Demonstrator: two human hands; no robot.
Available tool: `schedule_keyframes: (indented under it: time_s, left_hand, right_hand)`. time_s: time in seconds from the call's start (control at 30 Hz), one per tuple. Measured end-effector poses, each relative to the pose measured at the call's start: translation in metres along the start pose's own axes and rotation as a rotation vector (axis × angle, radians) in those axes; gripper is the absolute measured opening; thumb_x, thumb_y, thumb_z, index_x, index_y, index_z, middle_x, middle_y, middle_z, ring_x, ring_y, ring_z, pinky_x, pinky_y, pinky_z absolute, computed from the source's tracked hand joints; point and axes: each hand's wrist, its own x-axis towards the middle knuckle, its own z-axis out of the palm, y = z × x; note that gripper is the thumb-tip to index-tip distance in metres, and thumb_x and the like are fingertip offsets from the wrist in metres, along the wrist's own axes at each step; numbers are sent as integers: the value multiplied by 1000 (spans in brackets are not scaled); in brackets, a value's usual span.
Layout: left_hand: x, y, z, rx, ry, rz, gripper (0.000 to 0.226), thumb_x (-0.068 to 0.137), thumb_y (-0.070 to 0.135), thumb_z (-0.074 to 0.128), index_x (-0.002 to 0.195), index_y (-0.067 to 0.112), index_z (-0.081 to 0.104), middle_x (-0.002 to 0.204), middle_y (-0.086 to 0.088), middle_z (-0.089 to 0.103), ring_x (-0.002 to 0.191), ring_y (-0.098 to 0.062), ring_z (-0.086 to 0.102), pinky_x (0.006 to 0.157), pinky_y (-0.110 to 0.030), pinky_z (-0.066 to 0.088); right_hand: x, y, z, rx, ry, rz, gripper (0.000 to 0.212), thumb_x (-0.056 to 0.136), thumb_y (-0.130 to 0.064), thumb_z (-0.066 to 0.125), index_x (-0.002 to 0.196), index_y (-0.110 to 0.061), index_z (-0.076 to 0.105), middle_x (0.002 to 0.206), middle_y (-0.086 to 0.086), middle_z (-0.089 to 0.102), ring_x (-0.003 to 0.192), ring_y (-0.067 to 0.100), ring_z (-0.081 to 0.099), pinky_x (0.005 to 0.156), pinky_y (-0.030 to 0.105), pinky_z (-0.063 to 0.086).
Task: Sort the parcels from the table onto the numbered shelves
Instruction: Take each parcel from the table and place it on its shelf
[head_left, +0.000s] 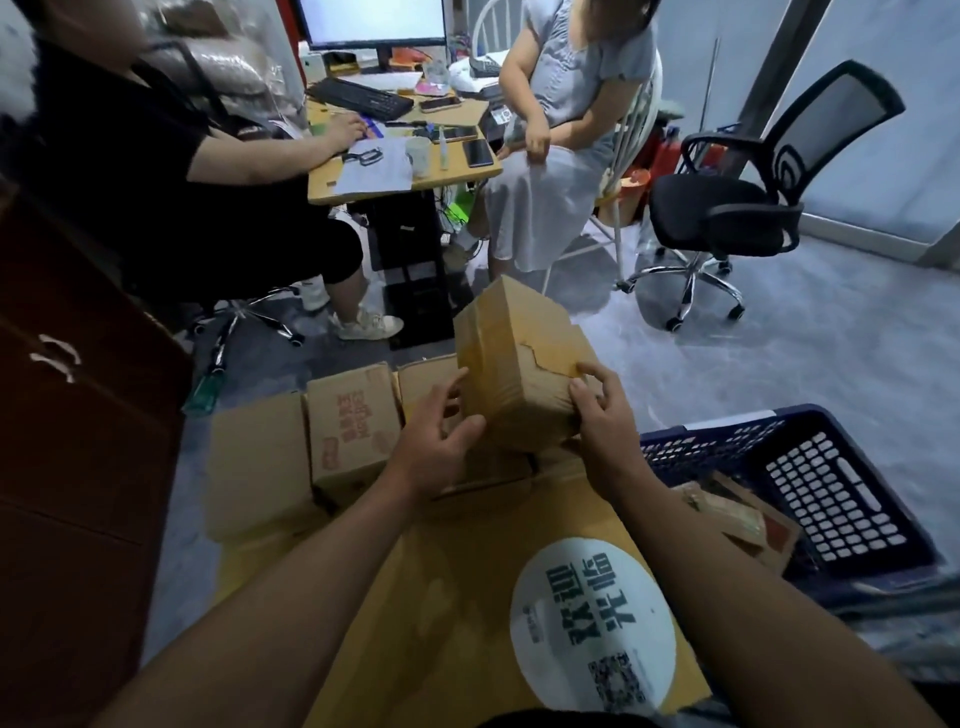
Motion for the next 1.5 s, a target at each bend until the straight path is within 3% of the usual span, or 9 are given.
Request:
schedule_keyframes:
  time_s: [0.1,0.3,0.57,0.73,0.87,1.03,1.13,1.27,1.5]
  left_hand:
    - [-9,-4,-23,-24,28,12,66,76,64,51,138,48,34,135,5,44,120,-17,50,93,-42,50]
    - [-21,-9,-45,42,135,58,70,74,61,53,138,33,43,135,-1,46,117,-18,53,88,-38,54]
    - [-26,-14,-35,-148,239,-24,40,89,39,55,129,34,53,123,6,58,112,-16,59,88,-46,56]
    - [-25,-18,-28,-158,329,-112,31,98,24,56,128,29,51,115,4,57,104,-9,57,74,-23,52]
    - [-28,-24,-24,-198,262,-153,37,96,27,58,133,25,50,123,-3,57,107,-11,58,79,-31,56]
    - [-28,-21,-22,-133,191,-117,47,83,49,60,128,38,52,125,-1,56,112,-20,58,88,-44,56]
    - [-25,-14,-20,-14,177,-35,45,88,40,63,131,30,53,124,2,56,113,-16,56,89,-42,56]
    - [-22,-7,-11,73,133,53,45,90,32,65,132,23,53,125,4,57,111,-12,57,90,-33,53]
    - [-26,3,-7,94,91,97,47,88,29,66,133,24,52,130,0,55,113,-14,55,78,-18,45]
  right_hand:
    - [-11,4,21,91,-154,104,27,105,-34,47,131,-32,51,122,6,51,106,30,56,80,48,60]
    - [-20,2,45,-293,-250,-32,14,104,-39,46,112,-36,58,105,-5,64,95,16,63,81,45,59]
    - [-22,-13,52,-191,-296,-157,42,97,-41,61,129,-45,35,117,-4,56,105,19,63,83,42,60]
    - [-19,-4,39,65,-311,-27,45,100,-31,59,139,-43,39,127,13,56,106,31,66,83,46,60]
    - [-18,2,28,156,-342,20,36,104,-25,51,134,-44,48,129,10,55,110,34,63,85,54,59]
    - [-8,6,11,-359,-210,-208,27,105,-35,46,128,-40,61,125,-1,57,109,25,59,90,49,55]
    - [-3,-7,0,-526,-127,-272,30,103,-33,48,126,-25,65,118,-3,59,109,19,57,80,31,48]
    - [-11,-14,-1,-392,-165,-115,43,99,-49,49,135,-27,53,119,-4,58,110,19,57,81,35,52]
    - [-34,-17,2,-257,-180,101,52,94,-35,66,138,-37,39,112,4,64,97,28,65,74,42,54]
